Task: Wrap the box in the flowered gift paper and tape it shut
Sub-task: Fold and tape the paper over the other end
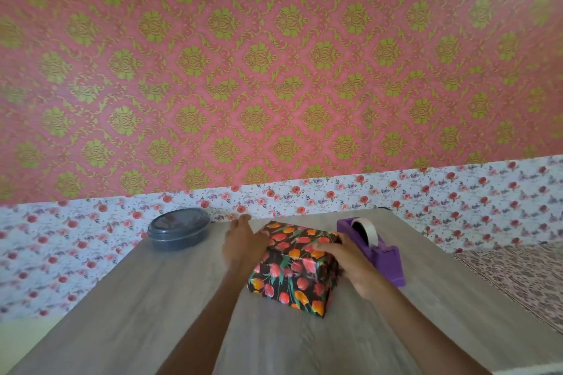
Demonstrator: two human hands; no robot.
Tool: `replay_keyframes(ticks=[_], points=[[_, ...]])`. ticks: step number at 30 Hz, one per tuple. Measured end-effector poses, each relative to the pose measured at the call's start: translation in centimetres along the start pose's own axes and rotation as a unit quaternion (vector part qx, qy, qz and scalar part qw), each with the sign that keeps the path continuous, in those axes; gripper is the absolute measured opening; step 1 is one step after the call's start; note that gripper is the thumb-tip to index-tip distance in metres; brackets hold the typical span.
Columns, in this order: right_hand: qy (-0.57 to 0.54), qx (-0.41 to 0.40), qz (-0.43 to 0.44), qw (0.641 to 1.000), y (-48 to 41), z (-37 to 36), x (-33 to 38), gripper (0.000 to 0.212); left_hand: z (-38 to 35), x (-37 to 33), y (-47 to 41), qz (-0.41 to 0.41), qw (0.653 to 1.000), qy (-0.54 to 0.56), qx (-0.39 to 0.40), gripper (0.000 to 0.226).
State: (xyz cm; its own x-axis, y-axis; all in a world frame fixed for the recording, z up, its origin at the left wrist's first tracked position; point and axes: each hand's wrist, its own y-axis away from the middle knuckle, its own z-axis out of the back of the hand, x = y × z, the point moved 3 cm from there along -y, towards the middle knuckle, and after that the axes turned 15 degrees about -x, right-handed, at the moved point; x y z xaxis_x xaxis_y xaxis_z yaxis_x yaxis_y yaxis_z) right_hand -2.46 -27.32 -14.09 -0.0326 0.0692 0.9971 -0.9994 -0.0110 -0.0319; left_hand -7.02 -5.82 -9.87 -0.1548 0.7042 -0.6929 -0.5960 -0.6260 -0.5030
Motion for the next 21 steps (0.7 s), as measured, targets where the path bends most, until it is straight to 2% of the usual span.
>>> replay_keyframes(ticks=[1, 3, 5, 7, 9, 11, 13, 15, 17, 20, 21], points=[[-0.017, 0.005, 0.000, 1.000, 0.0, -0.1, 0.2, 0.047, 0.1, 0.7, -0.2, 0.081, 0.992, 0.048, 0.085, 0.041], [-0.038, 0.002, 0.004, 0.999, -0.5, -0.4, 0.0, 0.032, 0.8, 1.5, 0.7, 0.216, 0.933, 0.169, 0.232, 0.034], [0.001, -0.060, 0.031, 0.998, -1.2, -0.4, -0.3, 0.028, 1.4, 2.2, 1.2, 0.232, 0.908, 0.213, 0.276, 0.036], [0.097, -0.159, 0.054, 0.981, -1.6, -0.3, -0.5, 0.035, 1.2, 3.3, 1.4, 0.222, 0.901, 0.234, 0.289, 0.045], [0.148, -0.204, 0.052, 0.966, -1.3, -0.5, -0.5, 0.044, 0.9, 3.8, 1.6, 0.215, 0.896, 0.247, 0.299, 0.048], [0.165, -0.179, 0.031, 0.969, -1.2, -0.8, -0.6, 0.052, 0.8, 4.0, 1.8, 0.222, 0.891, 0.253, 0.303, 0.049], [0.128, -0.124, -0.002, 0.984, -0.9, -1.1, -0.7, 0.057, 1.0, 3.7, 2.0, 0.214, 0.893, 0.257, 0.302, 0.048], [0.077, -0.077, 0.004, 0.994, -0.7, -1.1, -0.5, 0.048, 1.1, 3.6, 1.8, 0.201, 0.893, 0.276, 0.292, 0.046], [0.034, -0.066, 0.053, 0.996, -0.2, -0.6, 0.3, 0.038, 1.5, 3.5, 1.6, 0.189, 0.892, 0.310, 0.269, 0.055], [-0.012, -0.050, 0.075, 0.996, 1.2, -0.1, 1.3, 0.063, 2.1, 3.4, 1.8, 0.207, 0.872, 0.373, 0.239, 0.067], [-0.025, -0.046, 0.066, 0.996, 1.5, -0.1, 1.3, 0.063, 2.3, 3.3, 2.2, 0.212, 0.871, 0.375, 0.236, 0.067]])
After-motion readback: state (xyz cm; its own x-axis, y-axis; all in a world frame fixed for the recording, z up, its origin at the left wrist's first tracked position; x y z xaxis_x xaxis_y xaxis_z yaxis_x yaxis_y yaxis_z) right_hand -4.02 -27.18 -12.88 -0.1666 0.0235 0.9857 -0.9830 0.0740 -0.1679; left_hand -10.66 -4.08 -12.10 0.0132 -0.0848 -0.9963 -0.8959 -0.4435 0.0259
